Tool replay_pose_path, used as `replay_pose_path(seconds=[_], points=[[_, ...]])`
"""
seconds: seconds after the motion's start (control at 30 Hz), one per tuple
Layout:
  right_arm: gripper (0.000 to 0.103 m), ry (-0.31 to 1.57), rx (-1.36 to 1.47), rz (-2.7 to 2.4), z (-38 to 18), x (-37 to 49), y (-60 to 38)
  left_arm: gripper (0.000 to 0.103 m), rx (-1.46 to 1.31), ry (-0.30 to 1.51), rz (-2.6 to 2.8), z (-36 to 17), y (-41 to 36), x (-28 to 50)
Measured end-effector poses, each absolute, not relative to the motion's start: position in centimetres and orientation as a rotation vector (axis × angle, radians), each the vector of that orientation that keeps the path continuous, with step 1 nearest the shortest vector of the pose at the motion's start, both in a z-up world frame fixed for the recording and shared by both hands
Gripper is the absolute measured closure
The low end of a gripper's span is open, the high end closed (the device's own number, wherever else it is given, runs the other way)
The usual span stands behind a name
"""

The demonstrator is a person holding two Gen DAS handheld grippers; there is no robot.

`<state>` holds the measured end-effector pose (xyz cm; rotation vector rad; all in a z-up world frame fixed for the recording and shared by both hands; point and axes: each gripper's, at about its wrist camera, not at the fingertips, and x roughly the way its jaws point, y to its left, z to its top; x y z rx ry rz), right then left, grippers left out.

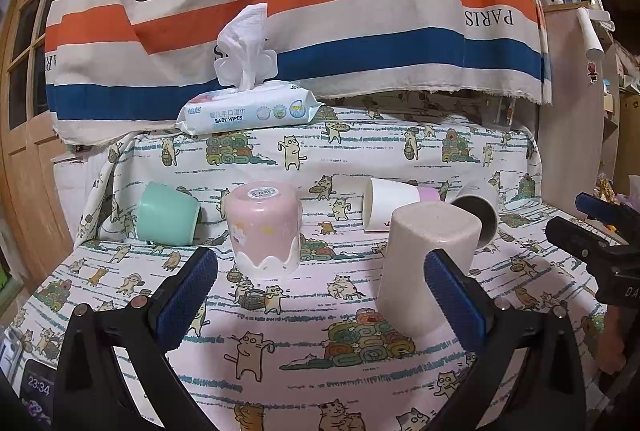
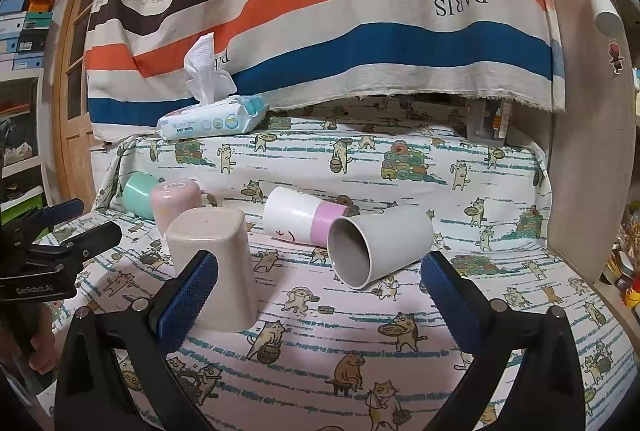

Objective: Flip cup upside down

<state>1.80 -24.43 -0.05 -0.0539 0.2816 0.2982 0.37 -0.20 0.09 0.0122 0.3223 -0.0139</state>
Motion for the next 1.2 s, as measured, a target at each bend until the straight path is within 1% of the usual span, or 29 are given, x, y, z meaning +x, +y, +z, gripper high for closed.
replay_pose_path(seconds=[1.2], points=[[0.0, 0.282, -0.053, 0.294, -0.07, 1.82, -24.5, 0.0, 0.014, 0.317, 0.006, 0.05, -0.33, 0.29]])
